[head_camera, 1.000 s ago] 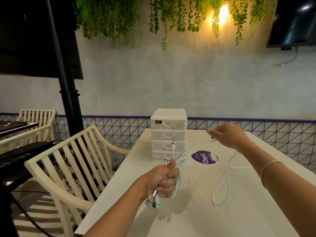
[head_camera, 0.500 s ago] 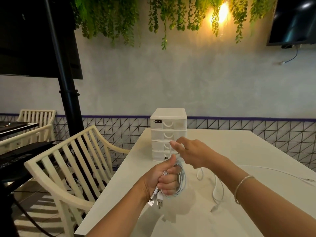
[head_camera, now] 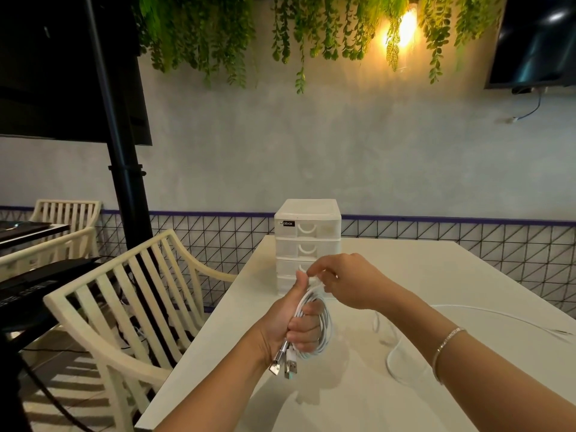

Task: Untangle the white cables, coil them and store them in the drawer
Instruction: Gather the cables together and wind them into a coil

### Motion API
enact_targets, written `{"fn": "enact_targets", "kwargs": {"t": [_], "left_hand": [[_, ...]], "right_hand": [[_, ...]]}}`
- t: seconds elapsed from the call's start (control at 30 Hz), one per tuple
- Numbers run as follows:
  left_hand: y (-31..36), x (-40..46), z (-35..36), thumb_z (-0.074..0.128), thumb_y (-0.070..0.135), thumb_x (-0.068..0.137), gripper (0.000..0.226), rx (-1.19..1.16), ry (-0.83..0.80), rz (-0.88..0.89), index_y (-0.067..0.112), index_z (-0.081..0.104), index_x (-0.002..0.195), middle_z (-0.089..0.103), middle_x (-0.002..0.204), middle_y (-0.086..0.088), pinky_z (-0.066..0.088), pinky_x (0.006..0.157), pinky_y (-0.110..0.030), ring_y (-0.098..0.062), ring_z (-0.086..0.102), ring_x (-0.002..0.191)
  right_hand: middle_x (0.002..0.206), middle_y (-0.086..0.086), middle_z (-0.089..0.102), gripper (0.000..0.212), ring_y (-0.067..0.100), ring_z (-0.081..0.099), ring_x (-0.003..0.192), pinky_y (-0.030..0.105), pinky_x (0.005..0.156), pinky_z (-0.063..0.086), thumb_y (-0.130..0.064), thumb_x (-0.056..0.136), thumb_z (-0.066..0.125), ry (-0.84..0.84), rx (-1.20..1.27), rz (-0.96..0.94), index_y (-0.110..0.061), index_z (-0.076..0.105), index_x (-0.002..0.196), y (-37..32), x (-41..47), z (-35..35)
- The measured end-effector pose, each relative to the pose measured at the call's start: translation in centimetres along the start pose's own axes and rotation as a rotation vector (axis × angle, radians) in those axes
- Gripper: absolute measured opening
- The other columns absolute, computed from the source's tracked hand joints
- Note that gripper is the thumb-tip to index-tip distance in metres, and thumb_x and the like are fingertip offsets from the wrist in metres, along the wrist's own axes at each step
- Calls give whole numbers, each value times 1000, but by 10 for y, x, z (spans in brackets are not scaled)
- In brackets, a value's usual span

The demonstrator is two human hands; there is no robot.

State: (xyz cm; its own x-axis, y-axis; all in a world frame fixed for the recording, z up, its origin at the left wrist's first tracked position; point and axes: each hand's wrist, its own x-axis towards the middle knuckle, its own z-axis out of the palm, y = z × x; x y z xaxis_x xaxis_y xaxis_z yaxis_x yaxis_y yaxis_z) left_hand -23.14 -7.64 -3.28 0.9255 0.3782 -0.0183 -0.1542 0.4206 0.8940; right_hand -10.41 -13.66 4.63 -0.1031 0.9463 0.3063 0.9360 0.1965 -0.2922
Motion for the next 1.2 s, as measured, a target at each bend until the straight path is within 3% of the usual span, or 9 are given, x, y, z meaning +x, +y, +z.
{"fn": "enact_targets", "kwargs": {"t": [0.17,0.43,0.63,0.73,0.87,0.9,0.97,1.03,1.2], "left_hand": [[0,2,11,10,73,75,69,20,61,6,22,42,41,28,24,10,24,33,-6,-2,26,20],[2,2,13,19,70,78,65,3,159,70,19,39,44,26,25,7,19,35,-7,-4,24,20],[1,3,15,29,62,81,61,-63,223,122,17,41,42,25,25,6,25,32,-7,-5,24,18],[1,3,18,27,60,86,65,-53,255,126,17,40,39,23,24,5,23,31,-8,-6,23,18],[2,3,16,20,67,86,70,-86,236,111,18,41,41,23,25,6,25,32,-8,-5,23,18],[2,3,17,16,69,86,72,-97,213,98,18,42,41,24,24,7,25,32,-7,-5,24,18],[4,2,21,8,72,84,76,-103,161,60,19,41,41,25,24,8,25,32,-6,-3,25,18],[5,2,26,-1,74,81,81,-88,103,13,21,42,39,27,23,9,23,32,-5,-2,25,17],[7,2,28,-15,79,69,88,-26,33,-52,23,45,38,29,23,12,20,31,-7,1,28,18]], "right_hand": [[114,4,66,31,16,55,92,18,67,36,-19,98,38,70,114,31,-17,65,114,-5,0,4],[115,1,66,29,19,58,104,24,83,42,-18,97,41,62,21,13,-19,65,113,1,2,3],[117,2,63,32,23,57,104,31,85,45,-17,95,35,96,-66,14,-21,62,112,-1,-2,8],[107,7,65,31,28,58,97,30,69,35,-31,100,30,176,-120,16,-21,53,116,-4,-7,14],[94,2,68,40,24,61,88,28,65,33,-48,98,26,233,-177,-49,-27,56,116,-3,-7,18],[85,-4,68,39,19,61,81,27,63,34,-51,96,30,232,-115,-62,-30,61,109,-1,-6,17],[54,-13,57,37,6,52,57,21,56,33,-54,90,43,208,99,-72,-29,64,72,5,-1,19],[38,-10,43,49,9,41,44,15,49,30,-50,85,55,236,276,-84,-24,44,45,13,5,23],[37,-3,38,61,11,35,39,15,44,28,-49,80,62,346,396,-18,0,51,45,14,11,29]]}}
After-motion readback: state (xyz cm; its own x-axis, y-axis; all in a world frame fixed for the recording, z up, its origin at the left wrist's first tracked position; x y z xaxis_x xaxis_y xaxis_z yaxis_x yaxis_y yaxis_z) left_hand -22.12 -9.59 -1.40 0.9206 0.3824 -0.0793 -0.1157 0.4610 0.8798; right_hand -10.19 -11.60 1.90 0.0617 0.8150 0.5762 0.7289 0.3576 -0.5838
